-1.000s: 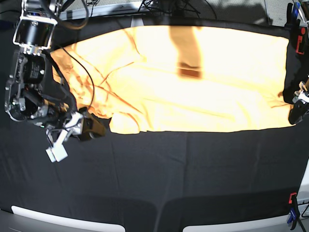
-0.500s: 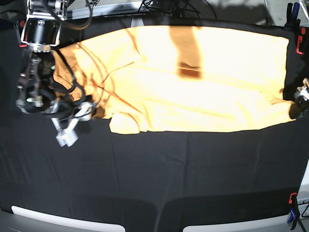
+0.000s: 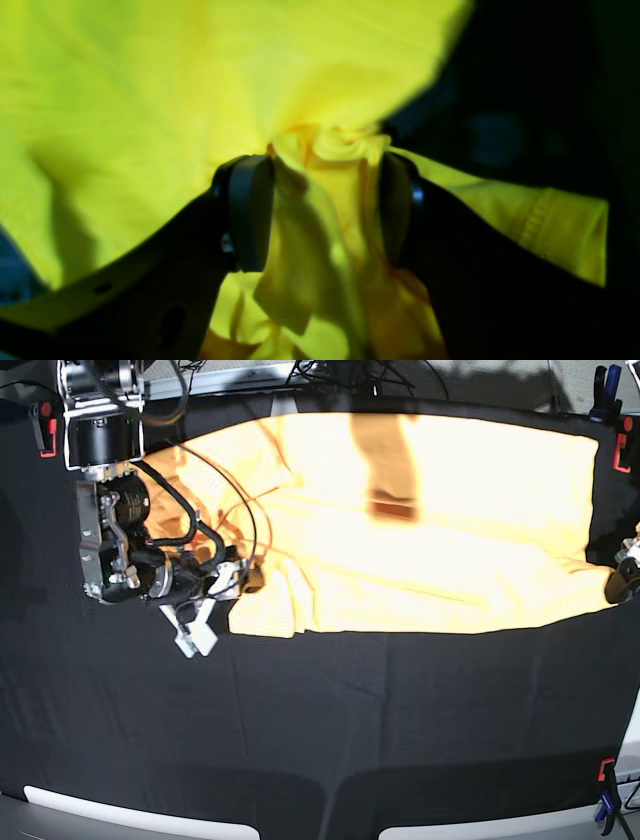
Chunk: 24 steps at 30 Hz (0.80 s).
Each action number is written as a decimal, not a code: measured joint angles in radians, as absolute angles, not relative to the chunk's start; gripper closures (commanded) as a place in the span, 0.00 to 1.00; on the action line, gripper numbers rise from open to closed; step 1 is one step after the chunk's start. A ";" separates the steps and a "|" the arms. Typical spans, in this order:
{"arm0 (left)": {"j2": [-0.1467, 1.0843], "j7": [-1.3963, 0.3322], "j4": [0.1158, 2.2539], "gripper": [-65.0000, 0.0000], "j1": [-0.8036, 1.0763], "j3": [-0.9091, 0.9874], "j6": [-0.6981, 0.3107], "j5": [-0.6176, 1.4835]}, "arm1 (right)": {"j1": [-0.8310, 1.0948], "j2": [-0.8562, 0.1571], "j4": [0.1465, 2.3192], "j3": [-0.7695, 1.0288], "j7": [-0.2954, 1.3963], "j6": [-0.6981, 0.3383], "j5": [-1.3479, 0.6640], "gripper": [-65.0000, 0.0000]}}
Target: Layout the t-shirt on the table in an organized manner, then fold the t-shirt properly
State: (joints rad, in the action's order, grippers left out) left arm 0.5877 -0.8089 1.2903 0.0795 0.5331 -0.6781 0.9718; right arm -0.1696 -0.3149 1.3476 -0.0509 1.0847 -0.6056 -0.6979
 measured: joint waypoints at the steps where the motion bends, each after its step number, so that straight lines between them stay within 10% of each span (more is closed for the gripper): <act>1: 0.588 -0.809 1.290 1.00 0.080 0.533 -0.678 0.971 | -0.173 -0.315 1.347 -0.051 1.098 -0.606 -0.702 0.51; 24: 0.588 -0.809 1.290 1.00 0.080 0.533 -0.678 0.971 | -0.224 -0.300 1.398 -0.051 1.147 -0.606 -0.704 0.51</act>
